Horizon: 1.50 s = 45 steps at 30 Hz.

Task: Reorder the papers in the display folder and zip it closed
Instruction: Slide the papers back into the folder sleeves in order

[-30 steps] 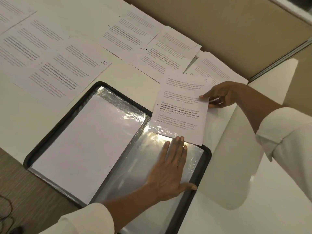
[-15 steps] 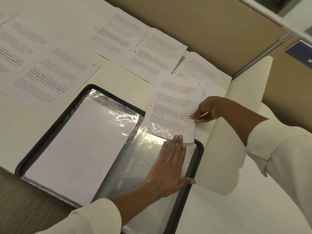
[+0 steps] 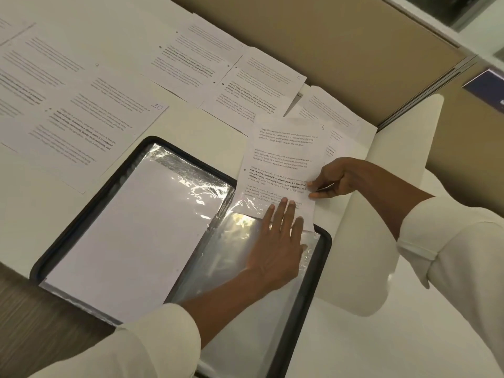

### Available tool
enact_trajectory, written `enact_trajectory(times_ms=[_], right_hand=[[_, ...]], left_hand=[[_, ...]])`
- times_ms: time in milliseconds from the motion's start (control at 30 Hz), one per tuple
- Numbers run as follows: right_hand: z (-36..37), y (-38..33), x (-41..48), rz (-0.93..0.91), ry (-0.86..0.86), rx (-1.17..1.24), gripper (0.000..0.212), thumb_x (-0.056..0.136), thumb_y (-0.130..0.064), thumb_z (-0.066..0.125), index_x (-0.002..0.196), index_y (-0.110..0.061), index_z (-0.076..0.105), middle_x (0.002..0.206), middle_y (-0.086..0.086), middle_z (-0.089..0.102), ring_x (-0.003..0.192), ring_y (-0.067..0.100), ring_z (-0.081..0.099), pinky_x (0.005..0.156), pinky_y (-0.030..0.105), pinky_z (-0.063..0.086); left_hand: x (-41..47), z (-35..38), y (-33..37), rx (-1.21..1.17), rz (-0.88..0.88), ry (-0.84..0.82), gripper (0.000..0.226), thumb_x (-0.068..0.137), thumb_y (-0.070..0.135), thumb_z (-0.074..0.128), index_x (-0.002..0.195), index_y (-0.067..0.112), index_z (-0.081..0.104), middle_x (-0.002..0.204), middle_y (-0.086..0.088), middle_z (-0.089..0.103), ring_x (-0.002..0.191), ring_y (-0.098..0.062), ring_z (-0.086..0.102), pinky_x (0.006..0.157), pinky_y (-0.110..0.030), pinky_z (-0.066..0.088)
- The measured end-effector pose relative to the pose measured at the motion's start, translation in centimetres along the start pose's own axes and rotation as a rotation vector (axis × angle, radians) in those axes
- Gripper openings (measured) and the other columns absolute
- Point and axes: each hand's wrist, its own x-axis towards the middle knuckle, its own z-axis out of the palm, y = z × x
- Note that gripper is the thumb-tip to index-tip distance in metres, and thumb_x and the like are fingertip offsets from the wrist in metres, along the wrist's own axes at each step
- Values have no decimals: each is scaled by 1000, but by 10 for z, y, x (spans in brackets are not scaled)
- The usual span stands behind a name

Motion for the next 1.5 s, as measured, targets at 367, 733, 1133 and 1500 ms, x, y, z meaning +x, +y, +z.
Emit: enact_trajectory(times_ms=[367, 733, 1133, 1500], right_hand=[[-4, 12, 1, 63, -32, 45, 35, 91, 12, 71, 125, 5, 68, 120, 23, 73, 112, 37, 70, 92, 42, 63], [6, 30, -7, 89, 12, -19, 32, 86, 20, 70, 116, 8, 69, 113, 24, 72, 104, 34, 71, 87, 43, 63], [41, 59, -17, 24, 217, 133, 30, 81, 19, 77, 105, 2, 71, 96, 15, 73, 78, 25, 67, 56, 27, 59], [53, 103, 4, -228, 606, 271, 16, 89, -2, 78, 80, 6, 66, 84, 15, 71, 71, 25, 67, 55, 30, 55]], left_hand=[[19, 4, -21, -3, 1, 17, 47, 95, 40, 70, 129, 8, 65, 160, -24, 45, 157, -44, 27, 127, -63, 21], [44, -25, -90, -40, -291, 96, 54, 96, 48, 66, 131, 7, 64, 160, -25, 42, 158, -43, 22, 128, -61, 20], [124, -85, -146, -494, -557, -143, 49, 86, 35, 87, 125, 12, 68, 126, -7, 71, 120, -28, 66, 103, -38, 52], [135, -94, -172, -447, -398, -517, 40, 73, 24, 99, 97, 10, 70, 100, -2, 72, 96, -21, 67, 84, -32, 54]])
